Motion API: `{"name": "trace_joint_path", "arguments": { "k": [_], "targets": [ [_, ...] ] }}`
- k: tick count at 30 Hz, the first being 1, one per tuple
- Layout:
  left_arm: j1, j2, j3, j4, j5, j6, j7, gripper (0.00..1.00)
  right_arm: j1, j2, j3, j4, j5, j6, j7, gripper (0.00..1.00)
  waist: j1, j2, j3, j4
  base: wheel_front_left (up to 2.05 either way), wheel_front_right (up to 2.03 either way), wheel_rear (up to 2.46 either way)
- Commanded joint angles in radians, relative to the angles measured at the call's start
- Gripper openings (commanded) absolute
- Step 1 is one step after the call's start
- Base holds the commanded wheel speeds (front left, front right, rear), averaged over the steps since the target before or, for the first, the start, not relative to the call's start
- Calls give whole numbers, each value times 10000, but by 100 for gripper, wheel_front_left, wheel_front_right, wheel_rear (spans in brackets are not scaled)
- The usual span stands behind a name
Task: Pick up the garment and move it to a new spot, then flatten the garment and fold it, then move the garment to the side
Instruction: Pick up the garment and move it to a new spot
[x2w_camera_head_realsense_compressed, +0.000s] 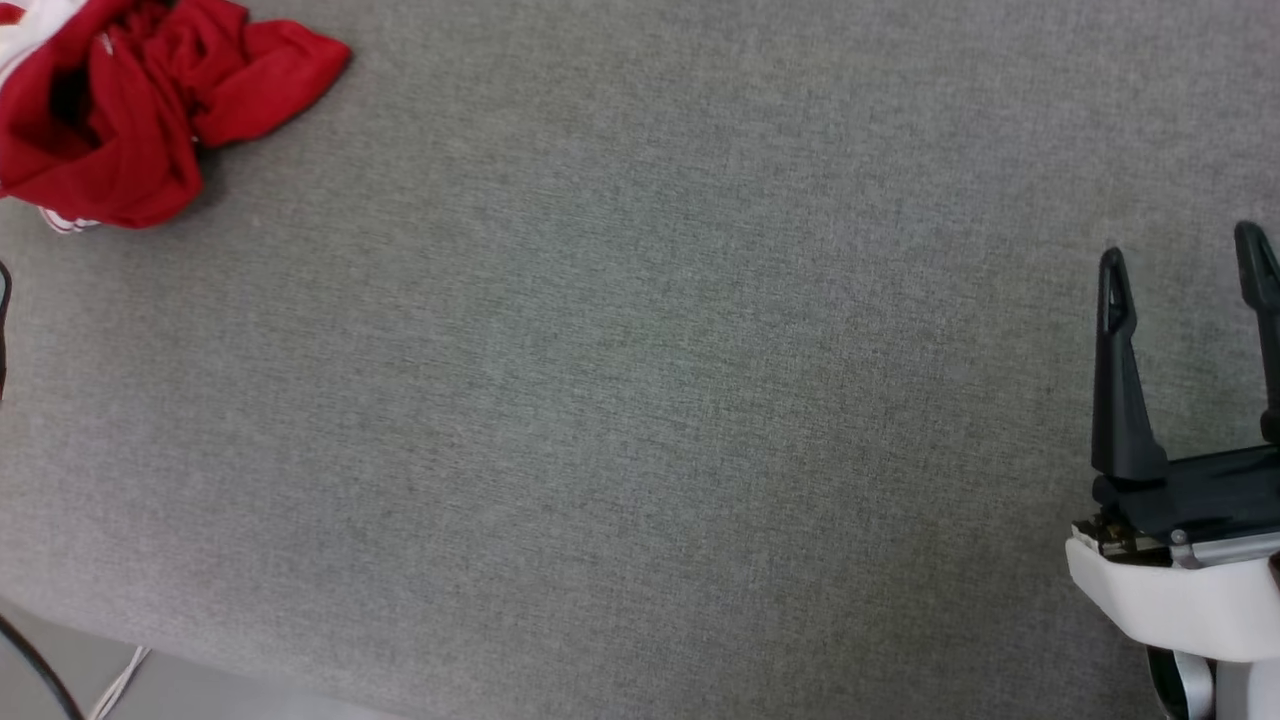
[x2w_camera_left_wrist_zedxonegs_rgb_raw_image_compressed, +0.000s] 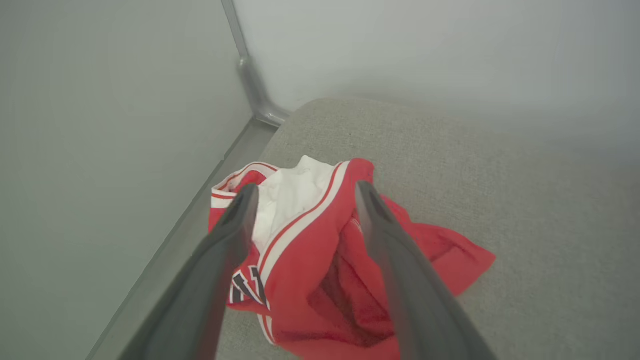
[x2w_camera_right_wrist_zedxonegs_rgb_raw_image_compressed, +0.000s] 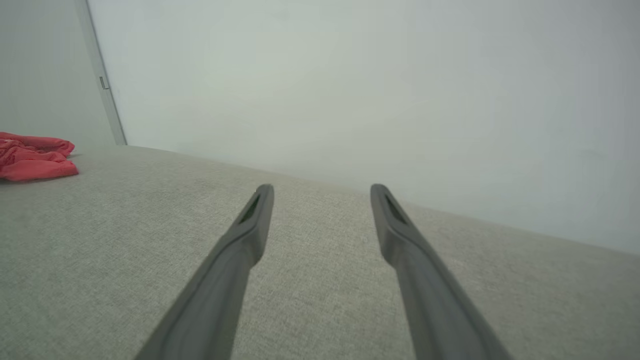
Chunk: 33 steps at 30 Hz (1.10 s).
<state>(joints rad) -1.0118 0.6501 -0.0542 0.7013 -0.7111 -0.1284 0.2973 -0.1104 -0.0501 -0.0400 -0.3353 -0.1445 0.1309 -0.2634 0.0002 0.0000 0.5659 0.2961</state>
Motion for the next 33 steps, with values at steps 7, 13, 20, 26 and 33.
{"name": "trace_joint_path", "arguments": {
  "k": [7,13,20,26,33],
  "targets": [
    [-121,991,-1605,-53,-2451,-1,3053,100,-417,-6,256,-734,-301,-3,-21,100,-2,0,940,-373,0,0,0],
    [99,1083,-2429,111,-3403,-3,4035,100,-581,-3,307,-1047,-319,-3,-21,100,-2,0,1328,-607,0,0,0],
    [359,796,-3204,456,-3819,-3,4313,30,-582,-3,270,-1073,-293,-3,-21,100,-2,0,1515,-672,0,0,0],
    [298,697,-3784,572,-4036,-1,3998,0,-665,-3,319,-943,-238,-3,-21,100,-2,0,1419,-667,0,0,0],
    [-121,1615,-4207,233,-3980,-2,3243,0,-614,-4,427,-647,100,-3,-21,100,-2,0,558,-741,0,0,0]
  ]
}}
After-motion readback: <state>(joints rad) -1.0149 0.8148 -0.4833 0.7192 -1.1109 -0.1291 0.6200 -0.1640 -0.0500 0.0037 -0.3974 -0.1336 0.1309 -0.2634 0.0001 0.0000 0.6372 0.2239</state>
